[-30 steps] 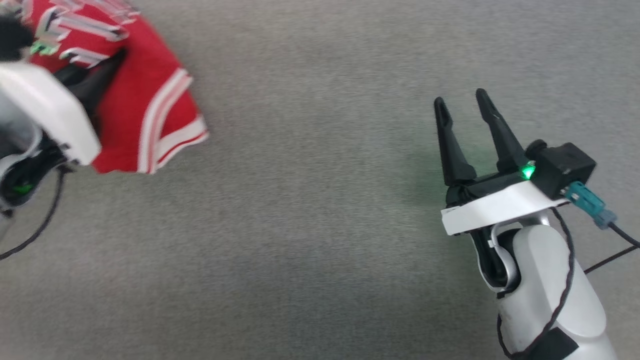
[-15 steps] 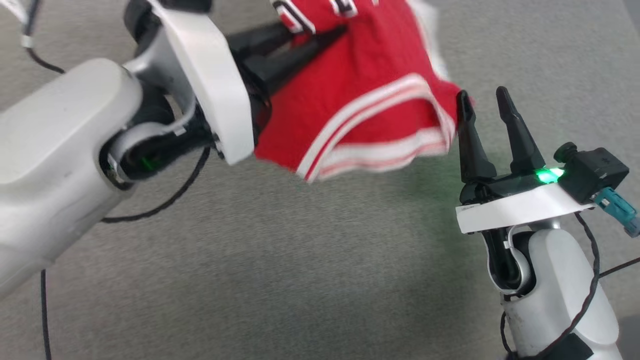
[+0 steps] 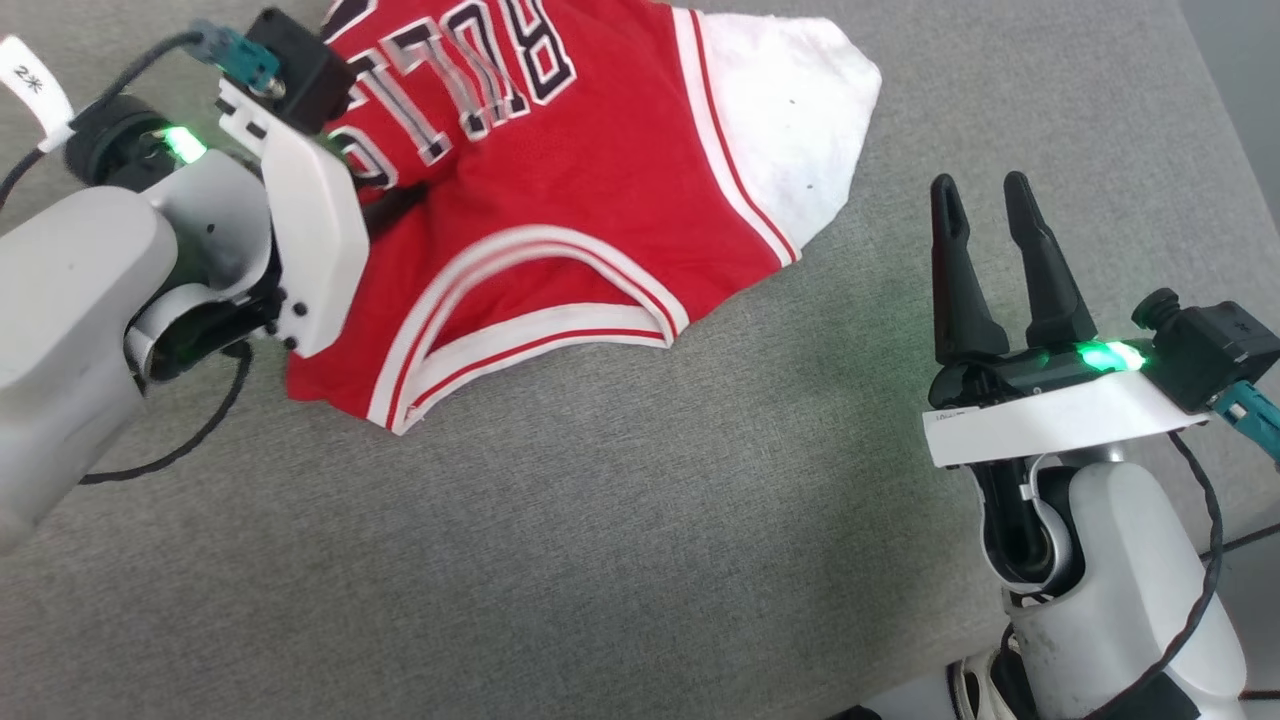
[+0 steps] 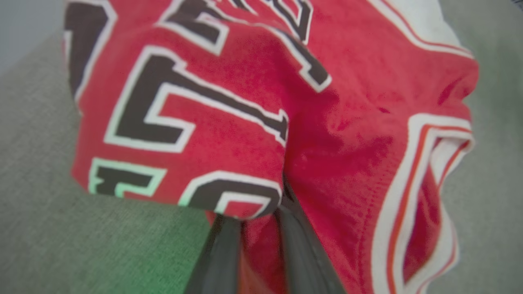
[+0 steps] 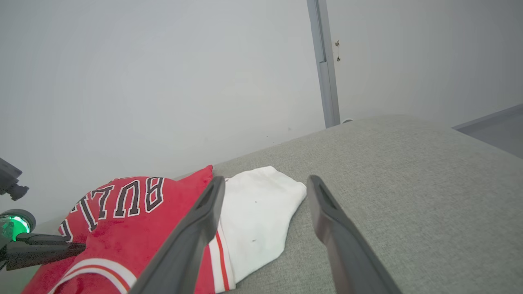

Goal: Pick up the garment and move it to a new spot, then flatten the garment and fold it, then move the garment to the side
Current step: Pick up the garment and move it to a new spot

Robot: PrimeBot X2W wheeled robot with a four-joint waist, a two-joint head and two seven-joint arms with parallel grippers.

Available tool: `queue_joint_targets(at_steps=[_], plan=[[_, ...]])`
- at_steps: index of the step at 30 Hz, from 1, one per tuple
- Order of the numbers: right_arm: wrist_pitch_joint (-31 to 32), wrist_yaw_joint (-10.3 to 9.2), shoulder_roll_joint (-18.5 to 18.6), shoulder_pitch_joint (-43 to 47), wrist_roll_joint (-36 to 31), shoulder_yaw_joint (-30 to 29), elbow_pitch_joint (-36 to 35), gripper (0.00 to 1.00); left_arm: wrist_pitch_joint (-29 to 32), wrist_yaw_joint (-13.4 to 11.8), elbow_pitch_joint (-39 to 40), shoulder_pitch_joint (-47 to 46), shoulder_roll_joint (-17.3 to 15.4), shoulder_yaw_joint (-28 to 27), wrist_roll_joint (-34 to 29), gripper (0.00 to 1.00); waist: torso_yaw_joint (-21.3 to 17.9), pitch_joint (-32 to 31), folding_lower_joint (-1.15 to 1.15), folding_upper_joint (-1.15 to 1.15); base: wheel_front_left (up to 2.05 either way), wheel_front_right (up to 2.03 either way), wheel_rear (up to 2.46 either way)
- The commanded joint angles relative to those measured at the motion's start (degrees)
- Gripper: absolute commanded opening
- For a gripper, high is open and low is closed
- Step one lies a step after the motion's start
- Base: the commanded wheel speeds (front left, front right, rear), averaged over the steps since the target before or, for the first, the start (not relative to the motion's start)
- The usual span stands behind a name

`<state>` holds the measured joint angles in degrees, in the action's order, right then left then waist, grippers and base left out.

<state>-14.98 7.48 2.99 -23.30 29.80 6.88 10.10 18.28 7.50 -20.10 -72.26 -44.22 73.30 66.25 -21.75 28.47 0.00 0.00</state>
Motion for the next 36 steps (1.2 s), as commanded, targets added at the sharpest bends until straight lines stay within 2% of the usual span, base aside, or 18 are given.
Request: queue_joint_targets(at_steps=[1,6,12,13,14,15,17,18,21,27,36], plan=[[-0.29,0.03,-0.08,0.39,0.53,0.03,-0.17,1.0,2.0,-0.07,-1.47,1.41,-0.11,0.07,-2.82,0.0,-0.77,0.86,0.0,0.0,0.0,0.0,0.0],[-0.29,0.03,-0.07,0.12,1.66,0.93,-0.67,1.0,8.63,-0.2,-5.21,4.11,0.13,1.0,-12.61,0.0,-1.96,2.37,0.0,0.0,0.0,0.0,0.0],[-0.29,0.03,-0.05,-0.09,2.19,1.27,-1.04,1.0,10.7,-0.4,-6.92,8.19,0.16,1.91,-15.86,0.01,-2.85,3.2,0.0,0.0,0.0,0.0,0.0],[-0.29,0.03,-0.05,0.02,1.9,1.11,-0.94,1.0,10.04,-0.39,-7.07,8.19,0.03,1.9,-15.92,0.11,-2.66,3.06,0.0,0.0,0.0,0.0,0.0],[-0.29,0.03,-0.06,0.11,1.63,0.94,-0.82,1.0,9.04,-0.4,-7.31,7.79,-0.06,1.84,-15.4,0.25,-2.38,2.8,0.0,0.0,0.0,0.0,0.0],[-0.29,0.03,-0.06,0.13,1.27,0.72,-0.75,1.0,7.8,-0.4,-7.58,7.0,-0.06,1.71,-14.55,0.42,-2.01,2.54,0.0,0.0,0.0,0.0,0.0],[-0.3,0.03,-0.05,0.23,0.43,0.13,-0.5,1.0,5.51,-0.4,-7.94,5.37,0.41,1.35,-12.95,0.89,-0.88,1.53,0.0,0.0,0.0,0.0,0.0],[-0.3,0.03,-0.04,0.28,0.0,-0.13,-0.35,1.0,4.42,-0.4,-7.8,4.59,0.48,1.14,-12.46,0.98,-0.23,0.99,0.0,0.0,0.0,0.0,0.0],[-0.29,0.03,-0.04,0.38,-1.07,-0.44,-0.05,1.0,1.95,-0.29,-7.43,3.43,0.52,0.74,-11.31,1.0,1.23,-0.3,0.0,0.0,0.0,0.0,0.0],[-0.29,0.03,-0.03,0.77,-5.02,-1.42,1.58,1.0,-7.51,-0.13,-6.31,3.45,1.51,0.09,-7.29,1.0,6.62,-5.14,0.0,0.0,0.0,0.0,0.0],[-0.29,0.03,-0.04,2.93,-11.33,-3.42,4.73,1.0,-26.47,-0.13,-9.57,12.38,2.44,-0.95,-0.78,1.0,15.02,-12.02,0.0,0.0,0.0,0.0,0.0]])
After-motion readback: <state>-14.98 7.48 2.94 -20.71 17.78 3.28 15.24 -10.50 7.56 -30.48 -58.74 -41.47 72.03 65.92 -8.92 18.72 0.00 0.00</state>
